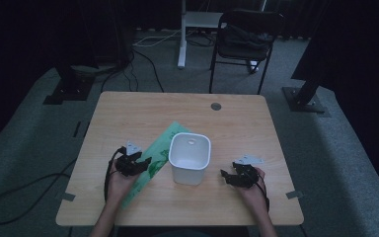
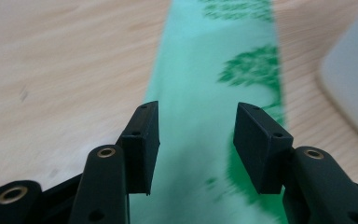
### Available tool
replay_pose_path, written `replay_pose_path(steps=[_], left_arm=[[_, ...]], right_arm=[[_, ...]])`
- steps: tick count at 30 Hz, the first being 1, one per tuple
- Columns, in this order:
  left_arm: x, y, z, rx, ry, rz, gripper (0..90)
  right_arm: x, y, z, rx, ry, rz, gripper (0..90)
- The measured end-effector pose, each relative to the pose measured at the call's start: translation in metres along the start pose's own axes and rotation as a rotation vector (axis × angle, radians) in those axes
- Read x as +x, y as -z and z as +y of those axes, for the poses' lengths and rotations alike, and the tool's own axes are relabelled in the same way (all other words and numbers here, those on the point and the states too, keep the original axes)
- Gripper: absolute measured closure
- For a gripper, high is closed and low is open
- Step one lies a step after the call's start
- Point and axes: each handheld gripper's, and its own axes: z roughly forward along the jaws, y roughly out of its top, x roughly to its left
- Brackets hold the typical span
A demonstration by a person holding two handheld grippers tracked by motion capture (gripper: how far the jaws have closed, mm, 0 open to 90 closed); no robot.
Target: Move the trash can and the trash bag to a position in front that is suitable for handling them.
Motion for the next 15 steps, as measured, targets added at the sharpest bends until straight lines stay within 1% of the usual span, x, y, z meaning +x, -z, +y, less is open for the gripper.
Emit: replay_pose_path(steps=[2,3,4,12,15], left_arm=[[0.006,-0.002,-0.003,0.007,0.026,0.005,51.4],[0.009,-0.003,-0.004,0.009,0.043,0.001,51.1],[0.011,-0.004,-0.005,0.008,0.063,0.008,51.0],[0.017,-0.009,-0.006,0.024,0.089,0.01,50.3],[0.017,-0.01,-0.006,0.024,0.089,0.008,50.1]], right_arm=[[0.0,0.0,0.0,-0.004,0.001,0.0,34.4],[0.001,-0.001,0.0,-0.005,0.004,-0.004,34.3],[0.001,-0.001,0.0,-0.005,0.006,-0.005,34.3],[0.002,-0.001,0.0,-0.002,0.015,-0.014,34.3],[0.003,-0.001,0.0,0.0,0.02,-0.018,34.2]])
